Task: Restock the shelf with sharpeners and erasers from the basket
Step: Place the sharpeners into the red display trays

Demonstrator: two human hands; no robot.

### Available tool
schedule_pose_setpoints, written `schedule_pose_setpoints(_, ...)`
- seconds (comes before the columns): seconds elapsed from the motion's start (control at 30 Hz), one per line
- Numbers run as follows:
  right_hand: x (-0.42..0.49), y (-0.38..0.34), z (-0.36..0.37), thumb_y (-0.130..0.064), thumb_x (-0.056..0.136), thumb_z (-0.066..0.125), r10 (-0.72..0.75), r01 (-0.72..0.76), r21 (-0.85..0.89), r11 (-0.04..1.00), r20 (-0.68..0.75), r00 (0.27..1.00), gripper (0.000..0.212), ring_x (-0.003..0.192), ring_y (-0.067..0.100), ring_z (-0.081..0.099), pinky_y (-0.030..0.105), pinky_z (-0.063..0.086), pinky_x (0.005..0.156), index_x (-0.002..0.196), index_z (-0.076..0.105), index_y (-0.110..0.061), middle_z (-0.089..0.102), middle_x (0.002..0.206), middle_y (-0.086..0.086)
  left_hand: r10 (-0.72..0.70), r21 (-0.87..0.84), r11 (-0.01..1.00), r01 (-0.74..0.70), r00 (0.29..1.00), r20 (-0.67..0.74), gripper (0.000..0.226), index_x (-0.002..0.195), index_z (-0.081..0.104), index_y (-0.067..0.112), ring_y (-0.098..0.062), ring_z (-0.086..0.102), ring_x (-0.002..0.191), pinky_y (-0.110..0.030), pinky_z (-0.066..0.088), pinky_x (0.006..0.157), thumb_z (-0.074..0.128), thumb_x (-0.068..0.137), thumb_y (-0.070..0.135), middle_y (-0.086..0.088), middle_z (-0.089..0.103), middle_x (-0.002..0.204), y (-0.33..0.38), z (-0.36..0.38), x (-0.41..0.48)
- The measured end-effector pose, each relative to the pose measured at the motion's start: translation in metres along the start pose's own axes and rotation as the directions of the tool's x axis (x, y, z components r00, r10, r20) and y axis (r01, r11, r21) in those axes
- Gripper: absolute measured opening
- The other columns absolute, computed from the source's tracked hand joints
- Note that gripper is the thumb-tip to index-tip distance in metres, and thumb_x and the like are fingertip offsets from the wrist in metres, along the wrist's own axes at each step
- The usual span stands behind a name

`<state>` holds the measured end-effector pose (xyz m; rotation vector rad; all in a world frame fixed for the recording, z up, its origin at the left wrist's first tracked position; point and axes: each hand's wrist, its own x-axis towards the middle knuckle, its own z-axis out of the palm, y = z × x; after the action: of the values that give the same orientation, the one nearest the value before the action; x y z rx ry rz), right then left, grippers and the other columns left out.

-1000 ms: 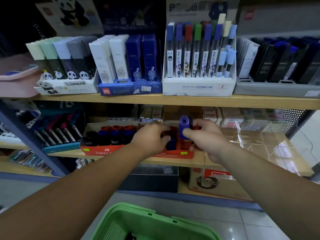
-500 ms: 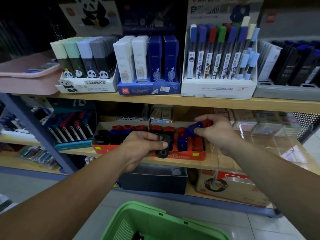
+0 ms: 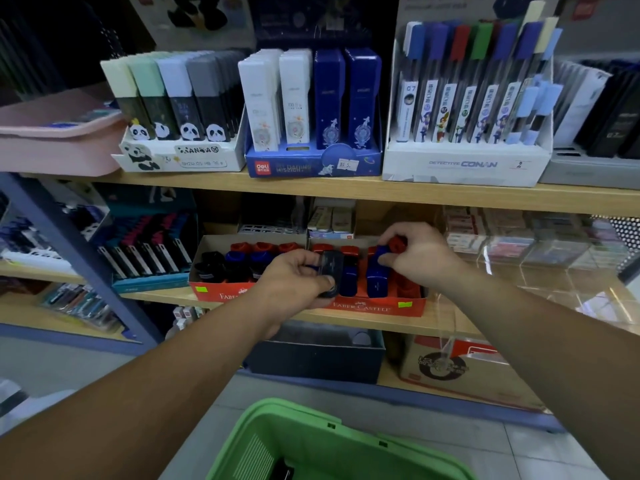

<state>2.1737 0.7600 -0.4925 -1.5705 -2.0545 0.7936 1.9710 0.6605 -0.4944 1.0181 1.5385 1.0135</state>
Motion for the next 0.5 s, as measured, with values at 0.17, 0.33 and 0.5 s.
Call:
schedule_pose_setpoints(0.17, 0.006, 0.004, -0.022, -0.027, 0.099, 0.070, 0.093, -0.092, 0.016, 0.996, -0.089, 0.992, 0.031, 0.104, 0.019, 0.051, 0.028, 0.041, 0.085, 0.127, 0.066, -0.015, 0.060, 0.113, 0.004, 0.083, 0.159, 0.984, -0.076, 0.996, -0.034, 0.028, 0.111, 0.067, 0.019, -0.015, 0.068, 0.092, -0.020, 0.055, 0.063, 0.080, 0.087, 0.009, -0.004, 0.071, 0.101, -0.002, -0.001, 0.006)
schedule_pose_setpoints(0.33, 0.000, 0.019, -0.027, -0.014, 0.097, 0.070, 0.076, -0.066, 0.127, 0.990, -0.081, 0.994, 0.030, 0.128, 0.023, 0.055, 0.029, 0.047, 0.097, 0.124, 0.069, -0.025, 0.065, 0.131, 0.001, 0.104, 0.162, 0.982, -0.093, 0.993, -0.057, 0.038, 0.119, 0.061, 0.016, -0.022, 0.072, 0.094, -0.034, 0.063, 0.074, 0.081, 0.087, 0.013, -0.008, 0.073, 0.102, -0.002, 0.015, 0.011)
schedule_pose_setpoints(0.5, -0.008, 0.020, -0.041, -0.011, 0.094, 0.071, -0.017, 0.017, -0.006, 1.000, 0.041, 0.999, 0.028, 0.115, 0.019, 0.055, 0.030, 0.054, 0.084, 0.104, 0.068, -0.036, 0.059, 0.121, -0.007, 0.187, 0.243, 0.956, -0.163, 0.979, -0.079, 0.048, 0.125, 0.056, 0.023, -0.021, 0.072, 0.093, -0.044, 0.062, 0.087, 0.083, 0.085, 0.017, -0.007, 0.071, 0.100, -0.004, 0.026, 0.014)
